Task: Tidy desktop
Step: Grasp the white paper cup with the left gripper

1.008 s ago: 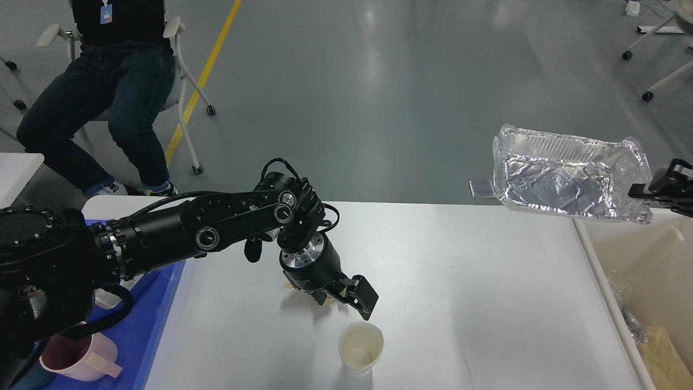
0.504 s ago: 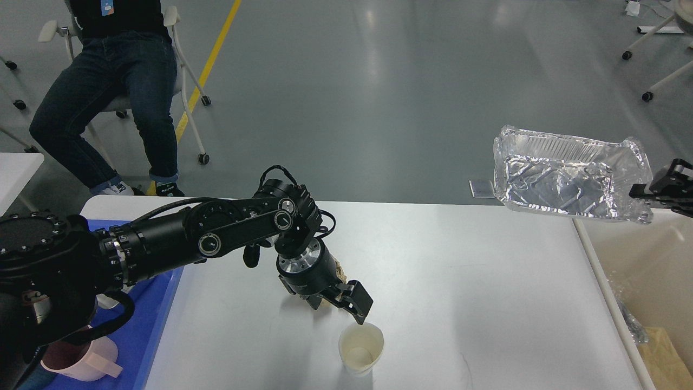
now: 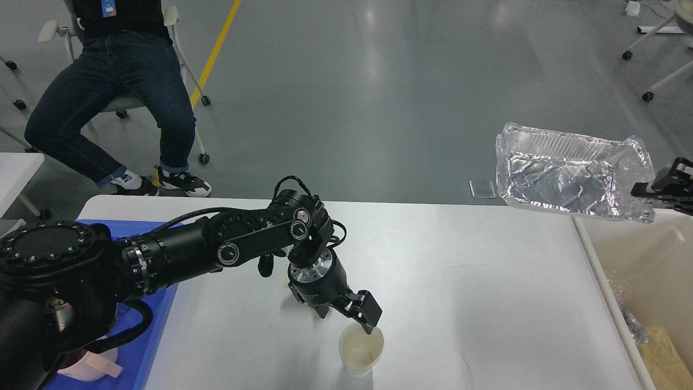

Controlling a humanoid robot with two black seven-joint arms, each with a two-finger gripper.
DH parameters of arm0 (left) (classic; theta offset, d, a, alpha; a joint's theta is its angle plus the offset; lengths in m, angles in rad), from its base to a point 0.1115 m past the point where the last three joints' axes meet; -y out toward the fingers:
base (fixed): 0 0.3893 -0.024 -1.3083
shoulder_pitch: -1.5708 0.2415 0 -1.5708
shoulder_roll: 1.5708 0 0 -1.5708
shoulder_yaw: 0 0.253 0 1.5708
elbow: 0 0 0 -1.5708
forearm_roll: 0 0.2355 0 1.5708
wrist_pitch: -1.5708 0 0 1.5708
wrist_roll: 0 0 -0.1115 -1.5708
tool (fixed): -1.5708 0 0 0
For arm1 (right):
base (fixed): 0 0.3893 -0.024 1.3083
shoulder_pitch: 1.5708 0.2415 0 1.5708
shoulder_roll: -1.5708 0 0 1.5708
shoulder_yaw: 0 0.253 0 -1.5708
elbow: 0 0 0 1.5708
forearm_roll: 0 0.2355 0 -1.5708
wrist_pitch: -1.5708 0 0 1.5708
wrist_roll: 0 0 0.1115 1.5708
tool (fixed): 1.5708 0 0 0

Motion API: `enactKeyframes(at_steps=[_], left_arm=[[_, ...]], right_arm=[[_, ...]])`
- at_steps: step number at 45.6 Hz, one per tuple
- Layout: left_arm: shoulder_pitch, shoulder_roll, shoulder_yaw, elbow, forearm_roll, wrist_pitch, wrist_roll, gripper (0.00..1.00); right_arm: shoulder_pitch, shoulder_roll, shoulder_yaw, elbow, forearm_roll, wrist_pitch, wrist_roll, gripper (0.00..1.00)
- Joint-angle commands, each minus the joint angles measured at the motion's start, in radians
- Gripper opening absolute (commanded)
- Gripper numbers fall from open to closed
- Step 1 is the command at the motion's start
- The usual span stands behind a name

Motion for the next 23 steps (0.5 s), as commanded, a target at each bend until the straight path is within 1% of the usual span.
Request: enactKeyframes(at_steps=[1, 6, 10, 12, 23], left_arm=[[0.000, -0.001, 0.000, 0.000, 0.000, 0.000, 0.001, 1.00], [0.000, -0.008, 0.000, 0.000, -0.003, 0.000, 0.012, 1.00], [0.003, -0.009, 0.000, -0.001, -0.008, 0.000, 0.044, 1.00], [0.006, -0.011, 0.000, -0.001, -0.010, 0.000, 0.054, 1.00], [0.023, -0.011, 0.001, 0.000, -0.008, 0.000, 0.064, 1.00]], right_arm=[[0.000, -0.002, -0.001, 0.001, 0.000, 0.000, 0.000, 0.00], [0.000, -0.002, -0.001, -0.001, 0.000, 0.000, 0.000, 0.00], [0.000, -0.002, 0.000, 0.001, 0.000, 0.000, 0.000, 0.00], [0.000, -0.002, 0.000, 0.001, 0.000, 0.000, 0.000, 0.00], [0.000, -0.003, -0.001, 0.001, 0.000, -0.001, 0.000, 0.00]])
